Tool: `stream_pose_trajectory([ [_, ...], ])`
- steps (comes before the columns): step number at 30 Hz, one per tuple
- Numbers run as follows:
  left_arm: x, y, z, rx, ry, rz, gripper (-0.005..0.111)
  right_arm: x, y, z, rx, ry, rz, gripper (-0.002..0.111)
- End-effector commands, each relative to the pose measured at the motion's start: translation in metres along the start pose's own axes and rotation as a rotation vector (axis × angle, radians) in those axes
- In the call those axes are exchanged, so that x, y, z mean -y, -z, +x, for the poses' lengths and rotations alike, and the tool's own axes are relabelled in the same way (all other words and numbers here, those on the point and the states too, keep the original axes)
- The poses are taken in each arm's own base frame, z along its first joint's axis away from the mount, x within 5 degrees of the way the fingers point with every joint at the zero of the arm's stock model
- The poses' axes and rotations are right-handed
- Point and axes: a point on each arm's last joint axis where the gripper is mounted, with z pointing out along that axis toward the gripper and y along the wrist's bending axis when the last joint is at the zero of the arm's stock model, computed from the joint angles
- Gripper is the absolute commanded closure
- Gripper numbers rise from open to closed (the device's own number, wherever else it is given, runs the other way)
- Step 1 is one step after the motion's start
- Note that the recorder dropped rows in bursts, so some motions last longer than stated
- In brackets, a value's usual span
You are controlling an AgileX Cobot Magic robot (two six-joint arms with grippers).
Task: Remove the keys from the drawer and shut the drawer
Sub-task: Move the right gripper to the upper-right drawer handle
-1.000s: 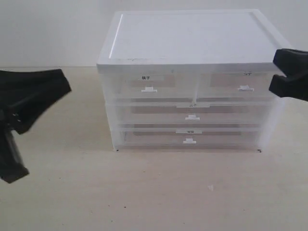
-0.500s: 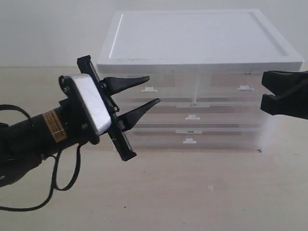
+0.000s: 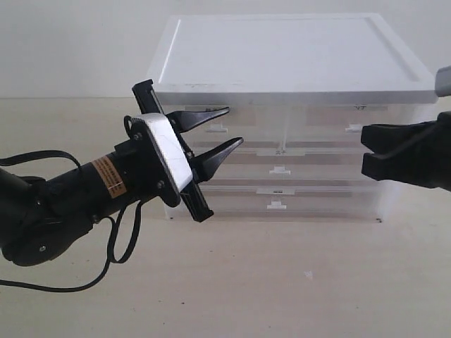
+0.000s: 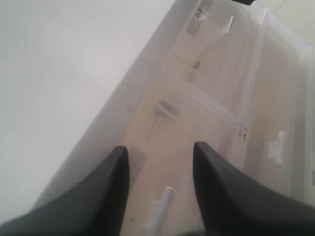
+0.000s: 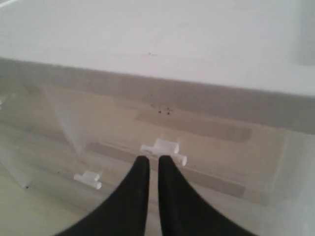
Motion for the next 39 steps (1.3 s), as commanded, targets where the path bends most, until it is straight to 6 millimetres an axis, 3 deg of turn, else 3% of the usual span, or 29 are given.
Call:
stream_pose_trajectory([
  [1, -0.004, -0.002, 0.002, -0.018, 0.013, -0.037, 0.068, 0.003, -0.008, 0.002, 0.008, 0.192, 0.0, 0.079],
  [4, -0.004, -0.002, 0.002, -0.018, 0.013, -0.037, 0.068, 0.004, -0.009, 0.004, -0.001, 0.371, -0.003, 0.065],
  [17, -0.004, -0.002, 0.002, -0.018, 0.018, -0.038, 0.068, -0.001, -0.009, 0.003, 0.036, 1.162, -0.039, 0.065],
  [26, -0.004, -0.002, 0.002, -0.018, 0.018, -0.038, 0.068, -0.001, -0.009, 0.001, 0.061, 1.299, -0.022, 0.066],
  [28, -0.004, -0.002, 0.002, -0.018, 0.018, -0.038, 0.068, -0.001, -0.009, 0.001, 0.059, 1.307, -0.022, 0.073],
  [33, -0.004, -0.002, 0.002, -0.018, 0.018, -0.038, 0.068, 0.003, -0.01, 0.007, -0.017, 1.308, -0.028, 0.108],
  [39, -0.004, -0.002, 0.002, -0.018, 0.018, -0.038, 0.068, 0.006, -0.018, 0.014, -0.031, 1.329, -0.039, 0.107],
])
